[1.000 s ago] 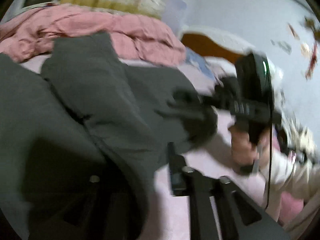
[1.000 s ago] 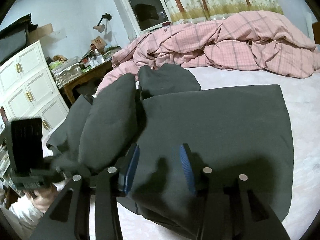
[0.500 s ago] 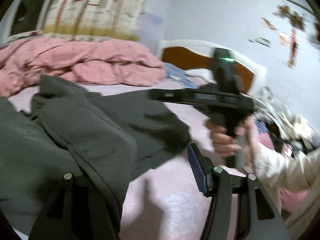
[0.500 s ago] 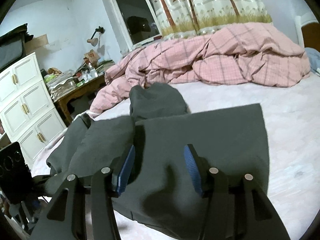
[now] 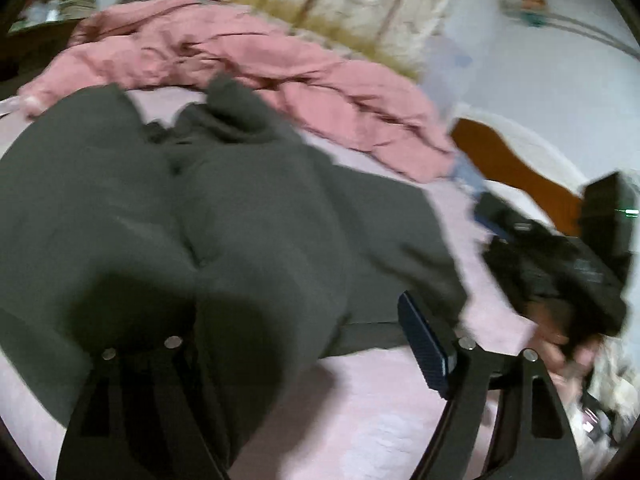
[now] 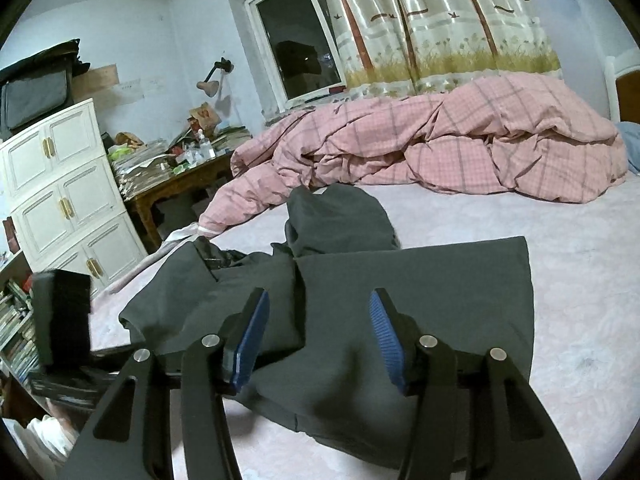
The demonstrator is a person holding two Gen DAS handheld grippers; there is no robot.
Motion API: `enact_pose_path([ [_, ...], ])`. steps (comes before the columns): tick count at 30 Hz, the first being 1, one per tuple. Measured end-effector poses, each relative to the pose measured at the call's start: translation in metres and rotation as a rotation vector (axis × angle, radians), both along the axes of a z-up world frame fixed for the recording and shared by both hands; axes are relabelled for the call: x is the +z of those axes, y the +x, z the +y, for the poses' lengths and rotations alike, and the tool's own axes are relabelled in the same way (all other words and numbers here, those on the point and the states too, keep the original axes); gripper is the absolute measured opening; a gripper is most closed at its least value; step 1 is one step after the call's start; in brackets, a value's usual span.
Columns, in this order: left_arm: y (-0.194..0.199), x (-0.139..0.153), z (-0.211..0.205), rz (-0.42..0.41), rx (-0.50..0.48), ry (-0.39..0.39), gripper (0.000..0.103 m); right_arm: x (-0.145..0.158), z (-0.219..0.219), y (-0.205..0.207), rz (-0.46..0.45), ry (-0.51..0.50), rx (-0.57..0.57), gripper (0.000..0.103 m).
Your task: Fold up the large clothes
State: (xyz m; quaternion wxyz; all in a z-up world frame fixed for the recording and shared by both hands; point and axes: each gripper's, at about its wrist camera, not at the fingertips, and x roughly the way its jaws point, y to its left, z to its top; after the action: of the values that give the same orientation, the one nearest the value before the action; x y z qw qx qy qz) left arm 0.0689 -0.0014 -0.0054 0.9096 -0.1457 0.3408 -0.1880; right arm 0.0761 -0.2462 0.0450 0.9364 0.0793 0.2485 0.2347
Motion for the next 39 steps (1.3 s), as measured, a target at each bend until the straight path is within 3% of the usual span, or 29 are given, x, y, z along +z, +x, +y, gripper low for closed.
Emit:
enact_pose_path([
  [1,-0.002,-0.002,0.0,-0.017,0.033,0.022,0.045,0.0,0.002,0.0,0.004,-0.008,-0.002,0.054],
  [3,-0.003,0.0,-0.002,-0.058,0.064,0.055,0.017,0.001,0.004,0.001,0.01,-0.025,-0.01,0.054],
  [6,-0.009,0.007,-0.009,-0.149,0.094,0.097,0.008,0.001,0.005,0.001,0.009,-0.026,-0.014,0.054],
  [8,-0.025,0.014,-0.027,-0.279,0.089,0.225,0.003,0.0,0.005,0.001,0.013,-0.025,-0.016,0.054],
  [11,-0.051,0.009,-0.073,-0.488,0.047,0.523,0.003,-0.001,0.003,0.002,0.023,-0.022,-0.017,0.054],
  [12,-0.055,0.003,-0.086,-0.505,-0.018,0.598,0.003,-0.001,0.002,0.002,0.024,-0.021,-0.017,0.054],
  [13,-0.055,-0.006,-0.096,-0.484,-0.084,0.636,0.003,0.0,0.001,0.002,0.027,-0.02,-0.014,0.054],
  [18,-0.063,-0.033,-0.125,-0.496,-0.199,0.796,0.004,0.002,-0.006,0.002,0.056,0.018,0.024,0.054],
  [21,-0.068,-0.047,-0.136,-0.503,-0.282,0.892,0.016,0.001,-0.005,0.001,0.073,0.013,0.051,0.054],
  [28,-0.071,-0.056,-0.142,-0.47,-0.329,0.947,0.019,-0.003,-0.006,0.005,0.099,-0.012,0.021,0.054],
  [34,-0.078,-0.072,-0.15,-0.463,-0.393,1.047,0.022,0.002,-0.016,0.009,0.106,-0.004,-0.021,0.054],
  [38,-0.083,-0.066,-0.143,-0.49,-0.451,1.017,0.028,0.003,-0.022,0.012,0.115,0.004,-0.038,0.054],
  [39,-0.086,-0.062,-0.14,-0.496,-0.465,0.989,0.035,0.003,-0.024,0.013,0.121,0.001,-0.042,0.054],
])
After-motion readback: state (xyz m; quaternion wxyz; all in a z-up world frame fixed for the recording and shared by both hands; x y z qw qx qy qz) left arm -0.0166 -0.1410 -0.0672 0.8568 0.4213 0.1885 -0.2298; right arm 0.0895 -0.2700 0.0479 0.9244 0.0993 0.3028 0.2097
